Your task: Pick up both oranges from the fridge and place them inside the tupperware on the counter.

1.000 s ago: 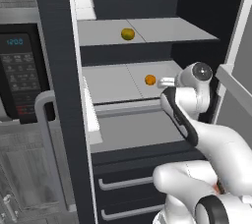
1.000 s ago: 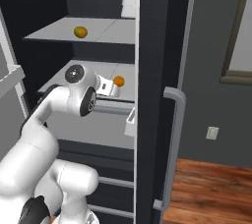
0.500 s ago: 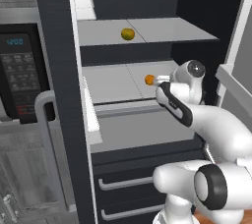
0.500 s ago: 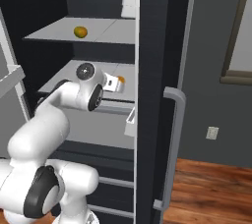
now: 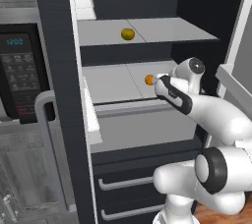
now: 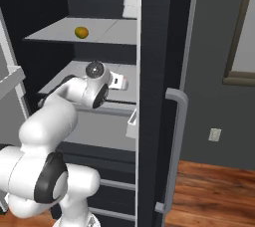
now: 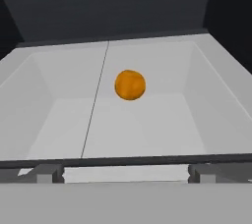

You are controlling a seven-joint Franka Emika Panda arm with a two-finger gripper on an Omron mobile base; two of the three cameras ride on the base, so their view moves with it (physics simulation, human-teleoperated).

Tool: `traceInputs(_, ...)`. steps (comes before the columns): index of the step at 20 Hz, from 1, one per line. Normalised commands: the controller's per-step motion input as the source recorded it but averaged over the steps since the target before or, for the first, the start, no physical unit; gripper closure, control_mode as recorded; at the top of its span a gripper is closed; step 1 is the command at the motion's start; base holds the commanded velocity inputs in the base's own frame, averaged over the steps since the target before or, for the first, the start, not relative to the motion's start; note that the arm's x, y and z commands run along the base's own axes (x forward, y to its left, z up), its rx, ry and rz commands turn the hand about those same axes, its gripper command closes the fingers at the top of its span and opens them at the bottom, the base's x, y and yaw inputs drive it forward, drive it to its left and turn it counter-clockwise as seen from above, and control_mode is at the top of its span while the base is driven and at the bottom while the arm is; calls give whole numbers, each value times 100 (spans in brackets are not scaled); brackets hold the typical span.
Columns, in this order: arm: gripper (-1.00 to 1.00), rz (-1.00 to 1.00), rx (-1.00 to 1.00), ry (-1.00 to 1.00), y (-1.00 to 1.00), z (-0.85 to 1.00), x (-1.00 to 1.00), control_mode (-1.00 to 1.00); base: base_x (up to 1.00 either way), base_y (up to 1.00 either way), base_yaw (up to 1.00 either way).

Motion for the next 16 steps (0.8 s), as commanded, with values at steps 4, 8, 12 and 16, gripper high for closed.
traceInputs(4,-100,3,0,4,0,0,15,-100,0,0,0)
traceInputs(8,-100,1,0,4,8,-11,25,-100,0,0,0)
traceInputs(12,-100,0,0,1,20,-17,28,-100,0,0,0)
traceInputs(16,-100,0,0,0,15,-16,19,-100,0,0,0)
